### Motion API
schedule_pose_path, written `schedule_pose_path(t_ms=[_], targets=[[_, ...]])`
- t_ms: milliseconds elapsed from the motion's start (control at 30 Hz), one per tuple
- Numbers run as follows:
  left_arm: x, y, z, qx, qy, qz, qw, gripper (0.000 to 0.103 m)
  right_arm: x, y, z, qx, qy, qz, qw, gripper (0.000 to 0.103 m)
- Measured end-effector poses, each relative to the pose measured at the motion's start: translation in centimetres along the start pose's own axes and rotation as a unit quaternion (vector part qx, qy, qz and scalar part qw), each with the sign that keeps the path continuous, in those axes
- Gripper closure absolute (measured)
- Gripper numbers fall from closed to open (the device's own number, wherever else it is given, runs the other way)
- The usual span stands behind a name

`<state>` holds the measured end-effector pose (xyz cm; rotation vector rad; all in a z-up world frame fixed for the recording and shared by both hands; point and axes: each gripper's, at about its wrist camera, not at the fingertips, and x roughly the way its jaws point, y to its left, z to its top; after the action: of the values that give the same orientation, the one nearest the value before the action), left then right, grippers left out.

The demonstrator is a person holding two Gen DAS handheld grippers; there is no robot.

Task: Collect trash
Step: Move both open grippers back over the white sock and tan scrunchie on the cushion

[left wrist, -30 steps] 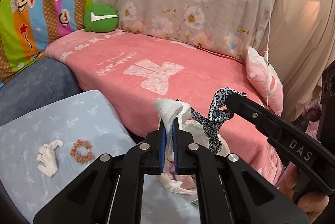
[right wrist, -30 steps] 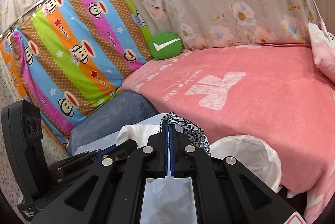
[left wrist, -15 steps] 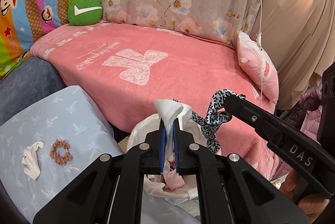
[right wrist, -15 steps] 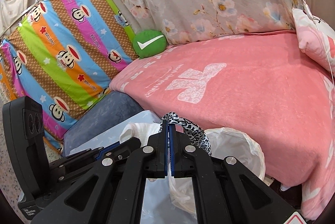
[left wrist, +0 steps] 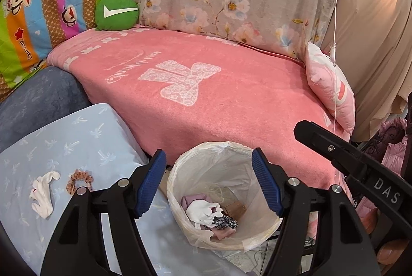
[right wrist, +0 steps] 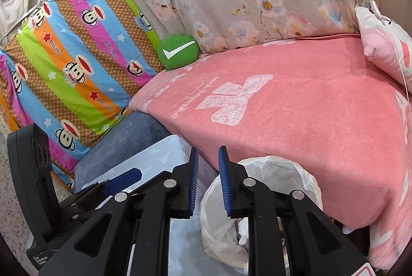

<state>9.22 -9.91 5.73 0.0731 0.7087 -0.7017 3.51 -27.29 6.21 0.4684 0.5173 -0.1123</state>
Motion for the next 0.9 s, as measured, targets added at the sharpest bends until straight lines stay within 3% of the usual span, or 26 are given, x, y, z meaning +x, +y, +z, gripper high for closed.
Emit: schedule_pose_path(t_ms=[633, 733, 900], targets=[[-1.3, 4.4, -1.6, -0.048, 0.003, 0.02, 0.9987, 0.037, 2.1, 3.8, -2.5, -0.028, 0.034, 0.02, 0.999, 0.085], [-1.5, 5.8, -2.2, -0.062, 0.006, 0.028, 0.9977, 0.037, 2.7, 4.8, -3.2, -0.032, 0.039, 0.023, 0.998, 0.076], [-1.8, 8.3, -3.2, -0.088, 0.012, 0.044, 0.9951, 0.037, 3.9, 6.6, -4.3, -0.043, 0.055, 0.033, 0.997, 0.075]])
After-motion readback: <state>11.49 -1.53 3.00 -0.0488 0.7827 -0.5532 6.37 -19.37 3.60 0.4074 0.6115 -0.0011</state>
